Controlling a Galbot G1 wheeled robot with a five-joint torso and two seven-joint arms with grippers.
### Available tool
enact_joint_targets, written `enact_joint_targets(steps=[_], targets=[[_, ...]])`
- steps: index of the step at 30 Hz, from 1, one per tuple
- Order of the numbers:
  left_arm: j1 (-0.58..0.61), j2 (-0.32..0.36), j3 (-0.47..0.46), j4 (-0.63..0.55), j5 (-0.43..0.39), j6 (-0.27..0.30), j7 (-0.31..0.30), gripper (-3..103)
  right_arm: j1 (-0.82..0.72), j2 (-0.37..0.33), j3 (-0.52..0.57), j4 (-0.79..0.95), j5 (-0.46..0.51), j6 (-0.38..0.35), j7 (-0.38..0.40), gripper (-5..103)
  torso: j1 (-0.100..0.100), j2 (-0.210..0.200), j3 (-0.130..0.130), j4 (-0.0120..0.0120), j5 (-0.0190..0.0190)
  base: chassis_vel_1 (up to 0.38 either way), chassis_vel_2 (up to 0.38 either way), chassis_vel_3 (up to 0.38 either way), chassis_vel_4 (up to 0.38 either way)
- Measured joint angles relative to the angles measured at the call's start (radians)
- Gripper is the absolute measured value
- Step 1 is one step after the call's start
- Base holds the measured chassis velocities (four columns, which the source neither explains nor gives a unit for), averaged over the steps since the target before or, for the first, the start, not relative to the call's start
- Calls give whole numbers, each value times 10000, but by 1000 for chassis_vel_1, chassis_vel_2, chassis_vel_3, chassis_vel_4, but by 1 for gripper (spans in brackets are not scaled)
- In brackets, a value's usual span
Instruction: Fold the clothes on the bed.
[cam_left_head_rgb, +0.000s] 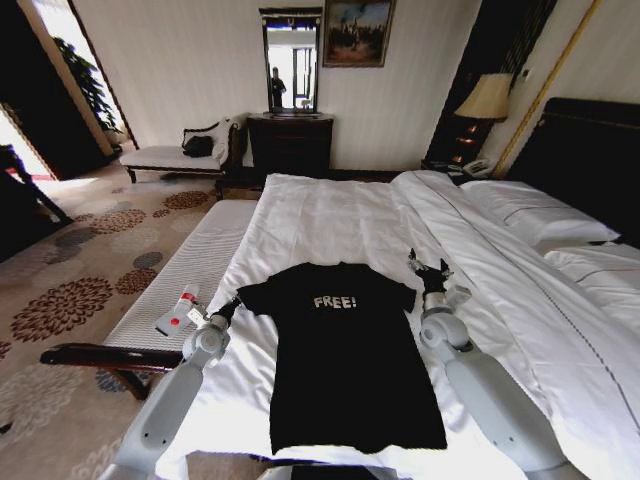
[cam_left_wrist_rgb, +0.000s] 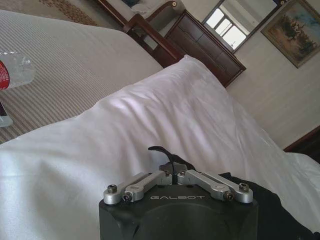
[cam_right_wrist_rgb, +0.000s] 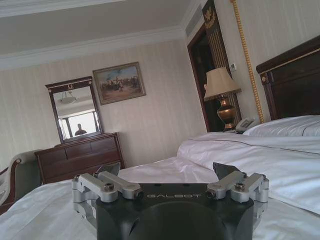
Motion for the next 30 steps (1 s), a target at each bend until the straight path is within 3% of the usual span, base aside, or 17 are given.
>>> enact_joint_targets(steps=[3,9,18,20,23,25,29,30], targets=[[1,-20,-68,4,8,-19,-7,0,16,-2,-5,-17,128,-109,139,100,0,1,0,-1,1,0,0,0,0],[76,23,-246,43,30,-48,-29,0,173,-14,-121,107,1445,-853,989,100,0,0,0,0,2,0,0,0,0],[275,21,-246,139,430,-126,-260,0,564,-110,-451,-153,2670,-1432,1811,100,0,0,1,0,1,0,0,0,0],[457,-58,-364,-11,786,-300,-339,11,763,-112,-528,-451,2993,-1564,1948,100,1,0,1,5,3,0,0,0,0],[671,-77,-585,-262,847,-341,-389,16,917,-113,-531,-588,3490,-1781,2129,100,0,0,1,2,2,0,0,0,0],[1051,-23,-1032,-744,905,-372,-447,26,1220,-114,-516,-769,4587,-2243,2554,100,1,0,1,-2,4,0,0,0,0],[1594,69,-1710,-1432,752,-363,-552,38,1608,-86,-476,-1075,5469,-2605,2958,100,1,0,1,3,1,0,0,0,0],[2038,101,-2234,-2042,465,-292,-662,43,1838,-32,-483,-1344,5819,-2764,3016,100,0,0,1,3,3,0,0,0,0]])
